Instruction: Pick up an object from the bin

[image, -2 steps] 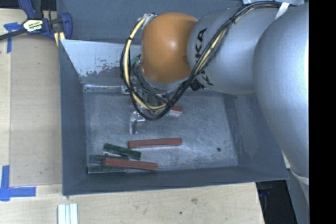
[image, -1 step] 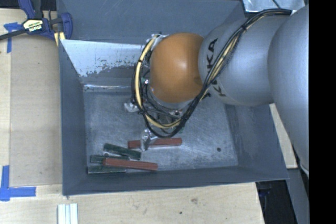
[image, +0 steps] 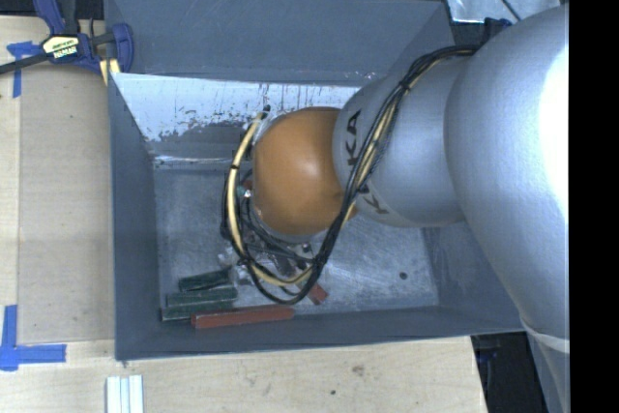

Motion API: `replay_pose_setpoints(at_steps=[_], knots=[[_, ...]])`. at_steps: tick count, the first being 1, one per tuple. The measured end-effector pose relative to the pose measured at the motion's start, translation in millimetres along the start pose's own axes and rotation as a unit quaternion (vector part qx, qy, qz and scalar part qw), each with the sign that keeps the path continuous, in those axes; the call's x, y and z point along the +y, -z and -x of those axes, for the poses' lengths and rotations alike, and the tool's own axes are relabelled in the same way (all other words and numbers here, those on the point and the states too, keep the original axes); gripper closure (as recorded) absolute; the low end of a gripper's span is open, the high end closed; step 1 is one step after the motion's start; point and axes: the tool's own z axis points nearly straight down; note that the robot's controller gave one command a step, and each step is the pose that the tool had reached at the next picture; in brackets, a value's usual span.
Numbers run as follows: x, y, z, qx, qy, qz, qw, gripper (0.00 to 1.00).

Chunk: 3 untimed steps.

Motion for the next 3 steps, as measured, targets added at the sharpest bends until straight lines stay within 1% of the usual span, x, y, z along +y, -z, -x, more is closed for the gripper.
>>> replay_pose_setpoints(at_steps=[1,2,3], knots=[[-0.4,1.2,3.3,-0.0070,-0.001,0.000,1.0000,0.00],[-0.9,-0.2,1.6,-0.0046,-0.001,0.000,1.0000,0.00],[-0.8,-0.2,1.8,-0.0046,-0.001,0.000,1.0000,0.00]])
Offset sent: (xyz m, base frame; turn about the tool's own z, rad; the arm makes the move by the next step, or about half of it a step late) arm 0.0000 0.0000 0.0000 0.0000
